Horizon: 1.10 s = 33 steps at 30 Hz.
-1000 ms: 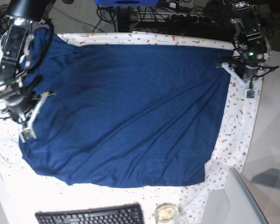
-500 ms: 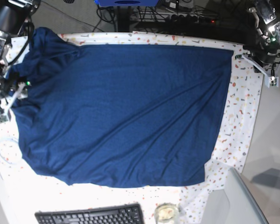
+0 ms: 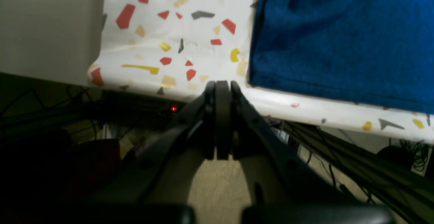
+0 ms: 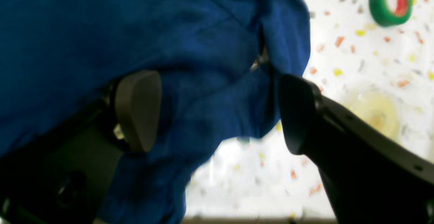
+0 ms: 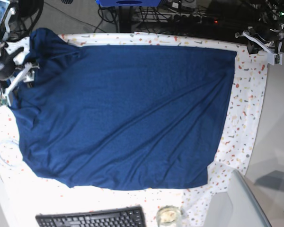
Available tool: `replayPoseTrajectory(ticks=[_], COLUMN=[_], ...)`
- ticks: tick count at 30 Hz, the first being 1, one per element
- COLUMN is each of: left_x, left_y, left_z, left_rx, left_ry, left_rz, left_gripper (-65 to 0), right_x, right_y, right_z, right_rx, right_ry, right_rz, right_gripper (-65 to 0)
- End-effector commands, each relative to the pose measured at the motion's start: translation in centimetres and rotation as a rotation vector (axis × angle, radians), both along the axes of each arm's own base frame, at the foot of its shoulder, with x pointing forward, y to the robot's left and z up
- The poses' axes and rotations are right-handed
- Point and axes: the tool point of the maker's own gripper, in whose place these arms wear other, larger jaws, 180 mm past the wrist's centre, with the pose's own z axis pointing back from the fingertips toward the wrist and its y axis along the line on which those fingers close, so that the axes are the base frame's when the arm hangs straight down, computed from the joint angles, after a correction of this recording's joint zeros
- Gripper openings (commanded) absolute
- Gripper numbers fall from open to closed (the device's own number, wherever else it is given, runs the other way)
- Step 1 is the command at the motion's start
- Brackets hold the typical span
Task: Layout the t-shirt on the table in an organized manner, then fold the t-shirt properly
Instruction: 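Grasp the shirt side with the right gripper and pull it outward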
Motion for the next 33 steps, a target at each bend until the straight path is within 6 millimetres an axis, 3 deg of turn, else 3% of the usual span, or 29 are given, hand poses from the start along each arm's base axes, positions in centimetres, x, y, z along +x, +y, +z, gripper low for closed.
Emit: replayPoseTrajectory(ticks=[1,3,6,10,14,25,27,33], left_x=[0.7,0.8,0.8,0.5,0.4,-0.3,-0.2,0.0], left_y=[0.5,0.6,0.6,0.5,0.5,0.7,0.7,0.7], left_z=[1.1,1.1,1.1,0.8,0.9,0.7,0.7,0.8], left_rx=[0.019,0.022,0.022,0.015,0.015,0.019,0.019,0.019], left_ry=[-0.037,-0.038,-0.038,-0.03,-0.03,-0.013,-0.015,-0.02], left_rz=[-0.013,-0.015,-0.015,-0.01,-0.009,-0.006,-0.006,-0.005], left_gripper=[-65.0,-65.0,-65.0,-65.0,-65.0,-65.0,-65.0,-65.0], right_x=[2.1,3.4,5.4,8.6,10.8,12.8,12.8,12.7], right_y=[-2.0,-3.0,-3.9,-1.3,-0.4,-1.3,-1.2,-0.8], right_z=[1.3,0.8,1.7,1.7,0.8,-0.6,-1.2,-2.7], right_rx=[-0.055,-0.086,-0.148,-0.172,-0.157,-0.113,-0.099,-0.059], right_ry=[-0.042,-0.015,-0.025,-0.049,-0.025,0.03,0.046,0.097], right_rz=[-0.004,-0.012,-0.002,0.11,0.157,0.14,0.137,0.129], right_gripper=[-14.6,-14.6,-14.4,-14.3,-14.6,-15.9,-22.4,-59.4])
